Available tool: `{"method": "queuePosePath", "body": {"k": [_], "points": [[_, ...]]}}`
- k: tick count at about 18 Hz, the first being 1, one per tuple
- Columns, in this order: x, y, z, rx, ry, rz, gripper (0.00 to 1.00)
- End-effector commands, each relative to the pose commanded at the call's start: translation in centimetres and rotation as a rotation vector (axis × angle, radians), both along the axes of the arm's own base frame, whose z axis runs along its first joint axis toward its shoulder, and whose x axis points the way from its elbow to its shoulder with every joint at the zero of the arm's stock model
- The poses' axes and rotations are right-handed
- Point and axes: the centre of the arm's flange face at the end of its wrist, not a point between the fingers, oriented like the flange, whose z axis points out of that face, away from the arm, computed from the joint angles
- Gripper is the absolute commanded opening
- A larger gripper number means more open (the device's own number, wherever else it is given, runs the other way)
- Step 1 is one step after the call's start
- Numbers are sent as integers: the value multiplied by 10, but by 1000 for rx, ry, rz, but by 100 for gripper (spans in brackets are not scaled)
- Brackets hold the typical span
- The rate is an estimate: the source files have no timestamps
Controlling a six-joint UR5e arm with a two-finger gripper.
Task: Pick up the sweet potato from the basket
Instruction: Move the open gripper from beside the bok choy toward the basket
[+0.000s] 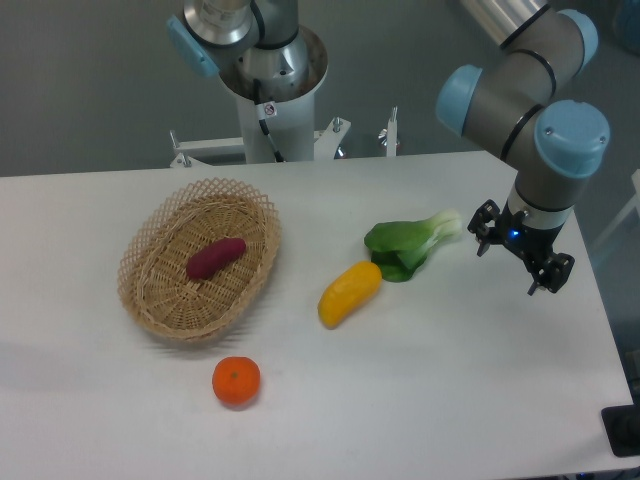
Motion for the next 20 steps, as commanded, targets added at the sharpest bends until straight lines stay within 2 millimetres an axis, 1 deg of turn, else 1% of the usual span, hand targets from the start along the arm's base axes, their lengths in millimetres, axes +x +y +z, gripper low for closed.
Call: {"method": "queuePosePath", "body": {"k": [7,8,10,11,12,13,15,17,20], "points": [[6,4,1,5,-4,6,100],[12,12,2,6,-8,-7,100],[18,17,1,8,-13,-10,100],[25,20,-1,5,-13,-13,100],[39,32,-4,3,-21,-25,100],[49,44,-4,7,-12,-24,100],[61,60,-2,23,-4,29,100],[77,77,0,29,-7,59,100],[118,92,2,32,-21,80,100]]}}
